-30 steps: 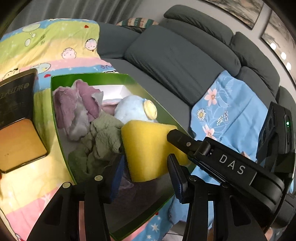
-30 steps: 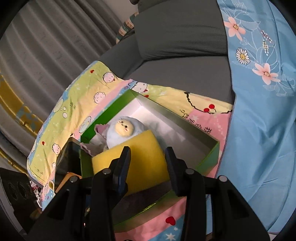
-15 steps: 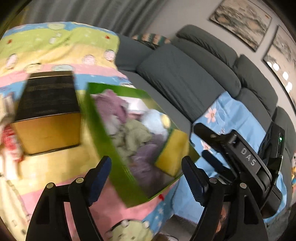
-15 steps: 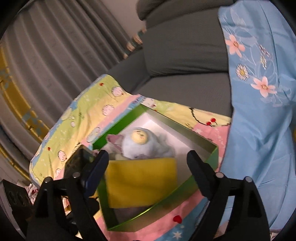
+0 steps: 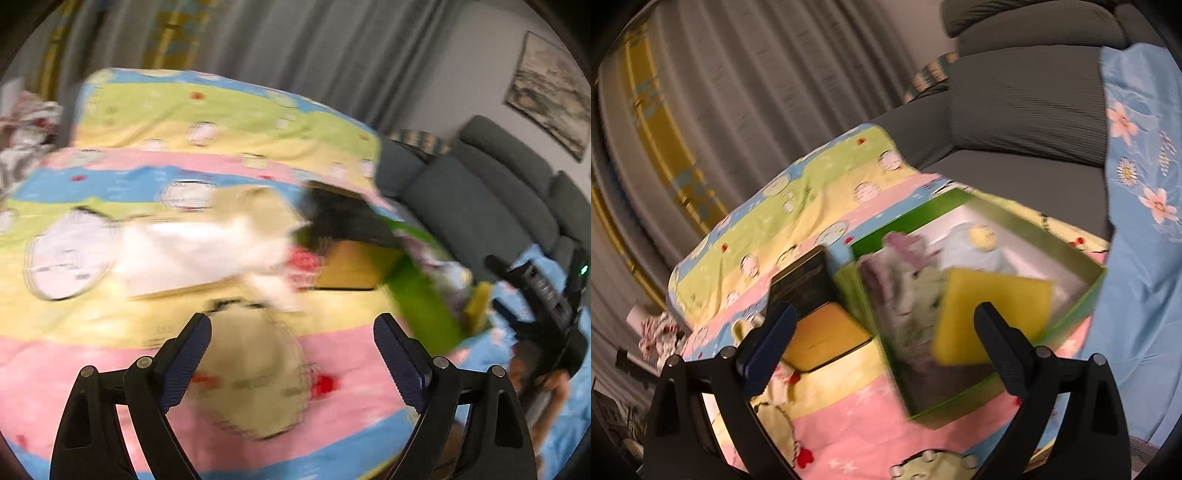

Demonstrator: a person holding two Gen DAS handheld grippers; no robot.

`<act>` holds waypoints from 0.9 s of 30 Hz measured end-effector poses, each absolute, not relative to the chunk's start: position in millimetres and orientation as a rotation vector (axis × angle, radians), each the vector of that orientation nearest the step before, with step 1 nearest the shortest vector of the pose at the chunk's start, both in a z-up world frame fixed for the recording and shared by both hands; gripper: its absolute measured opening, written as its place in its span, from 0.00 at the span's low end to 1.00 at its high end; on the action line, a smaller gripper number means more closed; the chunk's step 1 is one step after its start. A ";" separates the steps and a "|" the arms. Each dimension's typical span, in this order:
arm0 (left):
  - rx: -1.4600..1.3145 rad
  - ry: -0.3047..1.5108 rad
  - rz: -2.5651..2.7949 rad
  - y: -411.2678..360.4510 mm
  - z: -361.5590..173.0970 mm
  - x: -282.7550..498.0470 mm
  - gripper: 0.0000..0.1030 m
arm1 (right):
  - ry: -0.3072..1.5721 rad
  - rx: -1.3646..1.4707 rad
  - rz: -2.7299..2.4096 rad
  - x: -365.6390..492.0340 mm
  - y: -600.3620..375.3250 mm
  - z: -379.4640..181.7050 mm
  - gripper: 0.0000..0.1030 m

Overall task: Organize soft objects
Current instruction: 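Move the right tool back to the cream fuzzy towel on the bed, then grasp the cream fuzzy towel with the right gripper and lift it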

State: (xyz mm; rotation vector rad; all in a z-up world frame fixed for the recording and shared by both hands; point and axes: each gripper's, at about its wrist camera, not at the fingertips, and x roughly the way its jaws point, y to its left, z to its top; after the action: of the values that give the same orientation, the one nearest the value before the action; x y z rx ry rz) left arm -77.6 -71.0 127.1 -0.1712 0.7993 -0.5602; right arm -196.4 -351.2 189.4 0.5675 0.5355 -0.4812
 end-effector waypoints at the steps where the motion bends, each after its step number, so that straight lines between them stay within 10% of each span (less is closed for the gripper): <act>1: -0.167 0.797 -0.528 -57.0 121.0 -78.0 0.87 | 0.546 0.564 -0.464 -192.6 -343.1 188.6 0.94; 11: -0.278 0.885 -0.361 21.8 51.3 -69.4 0.87 | 0.772 0.608 -0.174 -113.9 -260.0 152.5 0.93; 23: -0.256 0.840 -0.314 34.3 65.1 -73.9 0.87 | 0.934 0.661 -0.197 -7.1 -207.4 99.3 0.63; 27: -0.278 0.829 -0.294 42.3 67.9 -71.5 0.87 | 0.951 0.664 -0.239 9.5 -210.3 85.5 0.36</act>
State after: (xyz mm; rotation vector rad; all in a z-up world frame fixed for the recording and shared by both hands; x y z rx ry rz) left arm -71.5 42.3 67.9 -0.2778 0.8285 -0.2941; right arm 9.5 -210.3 85.5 0.6635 0.9506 -0.2392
